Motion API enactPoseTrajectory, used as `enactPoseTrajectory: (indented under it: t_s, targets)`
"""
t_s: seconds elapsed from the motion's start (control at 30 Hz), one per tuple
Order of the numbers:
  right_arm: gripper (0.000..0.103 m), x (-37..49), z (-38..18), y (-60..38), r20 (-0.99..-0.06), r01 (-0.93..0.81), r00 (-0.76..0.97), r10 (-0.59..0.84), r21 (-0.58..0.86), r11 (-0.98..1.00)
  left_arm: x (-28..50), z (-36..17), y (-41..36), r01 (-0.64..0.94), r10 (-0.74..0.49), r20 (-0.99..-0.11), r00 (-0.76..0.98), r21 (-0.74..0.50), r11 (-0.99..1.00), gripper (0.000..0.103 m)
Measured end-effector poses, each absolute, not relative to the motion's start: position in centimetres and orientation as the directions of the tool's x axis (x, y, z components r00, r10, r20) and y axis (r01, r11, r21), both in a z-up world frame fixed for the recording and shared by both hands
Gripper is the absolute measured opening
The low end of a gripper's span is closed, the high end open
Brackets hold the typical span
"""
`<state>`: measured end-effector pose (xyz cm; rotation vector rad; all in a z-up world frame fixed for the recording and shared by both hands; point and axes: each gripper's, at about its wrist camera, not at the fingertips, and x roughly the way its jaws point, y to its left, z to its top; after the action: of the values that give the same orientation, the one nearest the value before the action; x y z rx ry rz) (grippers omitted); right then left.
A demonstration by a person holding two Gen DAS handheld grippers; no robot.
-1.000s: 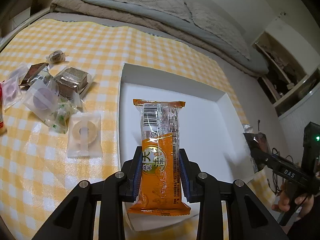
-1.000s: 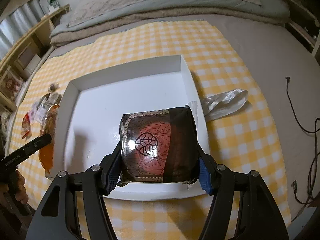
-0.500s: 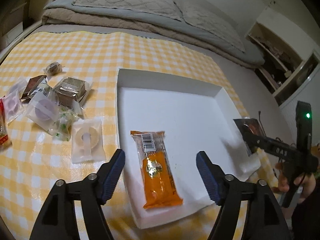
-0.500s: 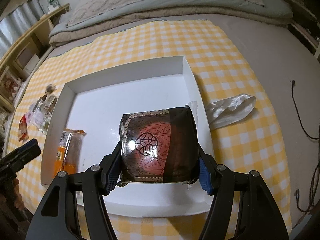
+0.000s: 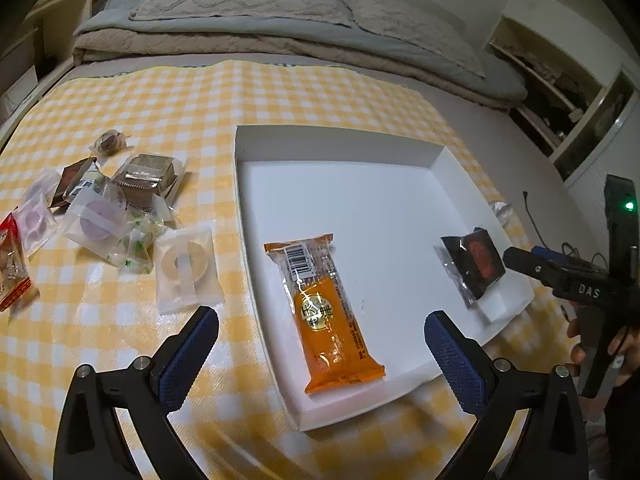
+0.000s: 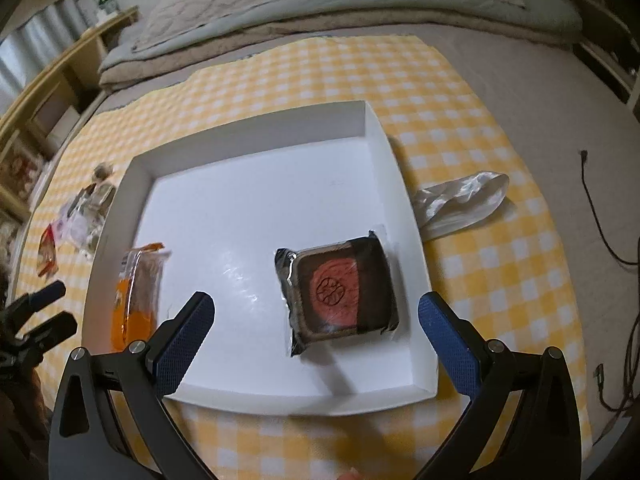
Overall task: Organize snacks
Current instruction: 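Withdraw both tools from the tray back toward the snack pile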
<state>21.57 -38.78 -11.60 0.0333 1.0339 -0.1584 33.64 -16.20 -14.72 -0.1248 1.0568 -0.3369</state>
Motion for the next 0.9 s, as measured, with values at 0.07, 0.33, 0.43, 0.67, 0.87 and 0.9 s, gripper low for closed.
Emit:
enactPoseTrajectory:
  t_s: [0.07,0.33,0.43,0.67,0.87,0.9]
  targets:
    - [0.103,21.2,-11.4,-38.4,-0.850,0.146,0.512,-0.125,-0.057,0.988,33.5,-14.6,-16.1,0.213,-0.326,-0.832,0.450,-0.254,0.943,0.103]
    - [0.103,19.6,-10.8,-37.5,-0.826,0.165,0.540,-0.162,-0.085,0.983,32.5,-14.0,-15.4,0.214,-0.311,-0.831,0.462,-0.237,0.948,0.103]
    - [0.103,19.1,-10.7,-37.5,-0.825,0.176,0.537,-0.175,-0.094,0.980,32.2,-13.7,-15.2,0.222,-0.311,-0.829,0.465,-0.231,0.947,0.103]
    - [0.103,17.5,-9.6,-36.6,-0.794,0.186,0.578,-0.190,-0.099,0.978,30.8,-11.9,-14.4,0.241,-0.307,-0.816,0.489,-0.212,0.947,0.103]
    - [0.103,15.8,-7.6,-33.7,-0.756,0.135,0.633,-0.168,-0.106,0.985,29.1,-9.2,-13.4,0.262,-0.304,-0.790,0.532,-0.188,0.946,0.103]
    - [0.103,15.6,-7.3,-33.2,-0.750,0.128,0.641,-0.164,-0.106,0.986,28.7,-8.7,-13.3,0.268,-0.302,-0.785,0.541,-0.180,0.946,0.103]
